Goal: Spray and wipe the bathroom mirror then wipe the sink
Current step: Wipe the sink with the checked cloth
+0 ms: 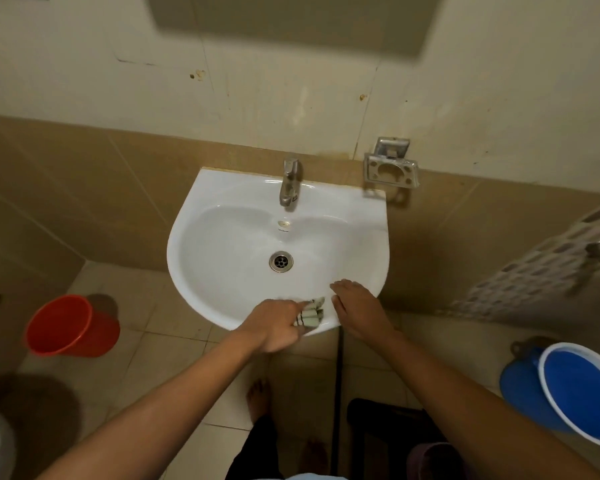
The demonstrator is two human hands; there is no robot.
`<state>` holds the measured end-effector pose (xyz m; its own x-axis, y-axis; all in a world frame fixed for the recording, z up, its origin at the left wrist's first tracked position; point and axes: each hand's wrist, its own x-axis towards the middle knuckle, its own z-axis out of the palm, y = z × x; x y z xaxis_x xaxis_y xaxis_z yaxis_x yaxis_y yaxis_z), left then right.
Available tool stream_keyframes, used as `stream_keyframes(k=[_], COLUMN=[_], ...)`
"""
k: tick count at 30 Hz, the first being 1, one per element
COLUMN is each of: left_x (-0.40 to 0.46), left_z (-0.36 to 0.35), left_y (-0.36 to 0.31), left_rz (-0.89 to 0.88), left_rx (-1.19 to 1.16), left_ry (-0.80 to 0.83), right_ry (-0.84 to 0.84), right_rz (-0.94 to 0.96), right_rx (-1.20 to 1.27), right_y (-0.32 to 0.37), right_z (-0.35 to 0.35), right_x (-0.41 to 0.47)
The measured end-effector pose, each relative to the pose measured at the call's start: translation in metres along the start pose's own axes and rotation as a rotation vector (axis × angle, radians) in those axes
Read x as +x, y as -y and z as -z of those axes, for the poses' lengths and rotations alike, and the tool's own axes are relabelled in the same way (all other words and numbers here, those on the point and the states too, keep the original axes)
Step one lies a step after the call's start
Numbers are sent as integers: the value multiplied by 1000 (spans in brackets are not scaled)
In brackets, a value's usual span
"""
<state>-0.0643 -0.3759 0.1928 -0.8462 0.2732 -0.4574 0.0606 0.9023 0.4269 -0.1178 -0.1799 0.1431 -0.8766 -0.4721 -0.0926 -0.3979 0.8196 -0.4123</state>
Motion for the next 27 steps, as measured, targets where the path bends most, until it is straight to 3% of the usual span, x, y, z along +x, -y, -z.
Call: stream_keyframes(k=[4,8,11,14,17,20,23,27], left_x=[-11,-25,-43,-55,-58,-60,-58,-59], left_z=[21,45,63,72,72,71,73,86], left_y=[-4,-18,-28,-29,-21,-16,-3,22], left_rz=[106,131,93,69,29,21,28,13], left_rx=[-446,-1033,-1344,-1617,-1743,-1762,-1700,-1482], left_ry=[-100,-250,-322,-336,-292,-241,-230,-184], right_ry=[-22,-100,-120,-8,198,334,359,239], right_rz=[-84,-83,-159,-298,-302,-252,-207,-251], right_rx=[206,418,737,1217,1544,1617,1534,1408], right_y=[6,28,51,74,92,105,115,129], right_z=[10,32,47,65,78,82,80,68], right_x=[-10,-14,-14,-14,-17,-20,-15,1])
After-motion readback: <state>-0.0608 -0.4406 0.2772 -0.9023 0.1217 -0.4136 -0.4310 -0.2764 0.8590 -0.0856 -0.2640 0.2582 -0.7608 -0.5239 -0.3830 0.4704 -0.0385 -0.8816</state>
